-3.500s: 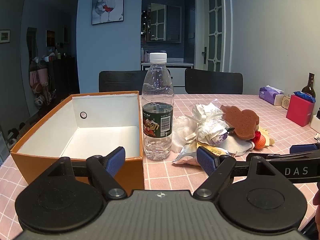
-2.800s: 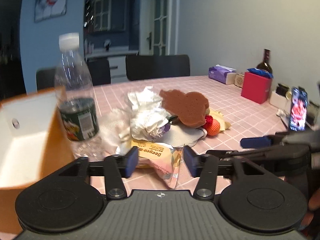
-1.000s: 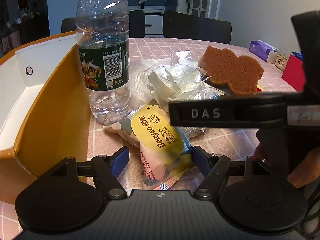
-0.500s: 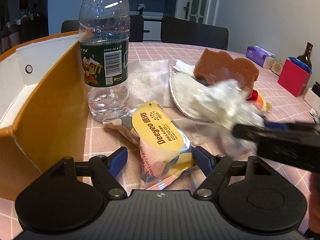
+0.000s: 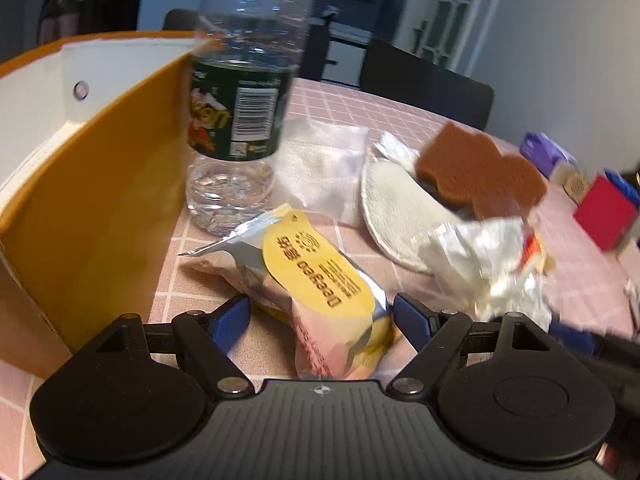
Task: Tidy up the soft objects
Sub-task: 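Lift both held items and carry them over the orange box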
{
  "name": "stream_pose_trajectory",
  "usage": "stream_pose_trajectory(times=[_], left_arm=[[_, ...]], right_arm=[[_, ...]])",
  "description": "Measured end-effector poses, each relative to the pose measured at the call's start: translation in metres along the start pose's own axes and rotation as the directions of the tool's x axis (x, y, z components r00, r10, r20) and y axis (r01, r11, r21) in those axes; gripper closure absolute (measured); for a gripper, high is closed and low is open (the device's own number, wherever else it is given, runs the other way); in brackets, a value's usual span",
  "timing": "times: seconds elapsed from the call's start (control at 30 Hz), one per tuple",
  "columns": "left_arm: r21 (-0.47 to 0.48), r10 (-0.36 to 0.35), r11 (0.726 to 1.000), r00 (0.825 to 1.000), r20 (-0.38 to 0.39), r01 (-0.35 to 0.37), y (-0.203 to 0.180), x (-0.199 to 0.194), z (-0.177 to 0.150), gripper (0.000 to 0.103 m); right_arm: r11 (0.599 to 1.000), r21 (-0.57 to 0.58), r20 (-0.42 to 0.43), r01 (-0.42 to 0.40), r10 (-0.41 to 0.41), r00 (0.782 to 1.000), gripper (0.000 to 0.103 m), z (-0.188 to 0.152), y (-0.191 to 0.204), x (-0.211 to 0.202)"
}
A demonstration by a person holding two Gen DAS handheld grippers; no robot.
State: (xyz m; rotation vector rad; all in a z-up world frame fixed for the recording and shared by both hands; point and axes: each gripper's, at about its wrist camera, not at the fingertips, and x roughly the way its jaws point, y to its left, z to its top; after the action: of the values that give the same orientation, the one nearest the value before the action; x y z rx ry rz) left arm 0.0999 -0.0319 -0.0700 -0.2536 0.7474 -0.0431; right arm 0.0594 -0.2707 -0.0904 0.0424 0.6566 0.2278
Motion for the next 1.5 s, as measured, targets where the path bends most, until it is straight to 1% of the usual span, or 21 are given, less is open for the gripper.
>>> stream_pose_trajectory(times=[0.07,0.13,0.2,0.27,0.3,0.4,0.43,0.47,0.63,0.77,0.93,1.03,1.1,1.17,1.3,1.4,1.5], left_arm=[[-0.025,0.012,1.0,1.0,-0.018,-0.013,0.0,0.006,0.006,0.005],[-0.022,0.039,0.999,0.999,-0.031,-0.039,-0.003,0.013,0.007,0.005],[0.004,0.068,0.998,0.998,-0.013,-0.068,-0.007,0.017,0.005,0.005],[0.023,0.084,0.996,0.996,-0.001,-0.084,-0.01,0.018,0.002,0.013],[0.04,0.08,0.996,0.997,0.005,-0.08,-0.011,0.019,0.001,0.016],[0.081,0.068,0.994,0.998,0.011,-0.069,-0.013,0.018,-0.001,0.03],[0.098,0.062,0.993,0.998,0.008,-0.062,-0.014,0.017,-0.002,0.038],[0.112,0.059,0.992,0.998,0.005,-0.059,-0.015,0.016,-0.002,0.044],[0.153,0.03,0.988,0.999,0.016,-0.032,-0.017,0.008,-0.006,0.052],[0.169,0.004,0.986,1.0,0.028,-0.008,-0.017,-0.005,-0.014,0.053],[0.184,-0.052,0.982,0.996,0.067,0.039,-0.018,-0.035,-0.019,0.053],[0.195,-0.102,0.977,0.991,0.089,0.084,-0.019,-0.059,-0.018,0.053],[0.206,-0.139,0.972,0.984,0.109,0.115,-0.02,-0.075,-0.015,0.053],[0.222,-0.164,0.966,0.977,0.139,0.13,-0.02,-0.092,-0.012,0.053],[0.254,-0.19,0.957,0.963,0.19,0.139,-0.013,-0.126,-0.004,0.053],[0.276,-0.21,0.95,0.954,0.216,0.146,-0.003,-0.149,0.002,0.053],[0.301,-0.194,0.947,0.95,0.246,0.115,0.01,-0.173,0.008,0.053]], right_arm=[[1.0,0.0,0.0,0.0,0.0,1.0,0.057,0.0,0.001,0.0],[1.0,-0.003,0.0,0.0,0.0,1.0,0.057,0.0,0.001,0.001],[1.0,-0.008,0.0,0.0,0.0,1.0,0.057,0.0,0.002,0.002],[1.0,-0.011,-0.001,-0.002,0.002,1.0,0.057,0.001,0.002,0.004],[1.0,-0.009,-0.002,-0.003,0.003,1.0,0.057,0.001,0.002,0.005],[1.0,0.007,-0.004,-0.009,0.009,1.0,0.056,0.001,0.0,0.008],[1.0,0.012,-0.004,-0.01,0.01,1.0,0.056,0.001,0.0,0.009],[1.0,0.018,-0.003,-0.011,0.011,1.0,0.057,0.001,-0.001,0.009],[1.0,0.02,0.012,-0.003,0.002,1.0,0.061,0.002,0.001,0.0],[1.0,0.018,0.028,0.012,-0.012,1.0,0.062,0.004,0.0,-0.013],[1.0,0.005,0.06,0.017,-0.017,0.998,0.062,0.009,0.001,-0.033],[1.0,0.009,0.075,-0.005,0.005,0.997,0.062,0.014,0.004,-0.046],[1.0,0.015,0.089,-0.027,0.025,0.996,0.062,0.018,0.007,-0.056],[0.999,0.006,0.112,-0.034,0.033,0.993,0.062,0.022,0.012,-0.067],[0.998,-0.036,0.167,-0.044,0.049,0.985,0.062,0.032,0.026,-0.091],[0.995,-0.09,0.208,-0.053,0.071,0.975,0.062,0.04,0.041,-0.106],[0.986,-0.135,0.236,-0.096,0.126,0.964,0.062,0.051,0.058,-0.118]])
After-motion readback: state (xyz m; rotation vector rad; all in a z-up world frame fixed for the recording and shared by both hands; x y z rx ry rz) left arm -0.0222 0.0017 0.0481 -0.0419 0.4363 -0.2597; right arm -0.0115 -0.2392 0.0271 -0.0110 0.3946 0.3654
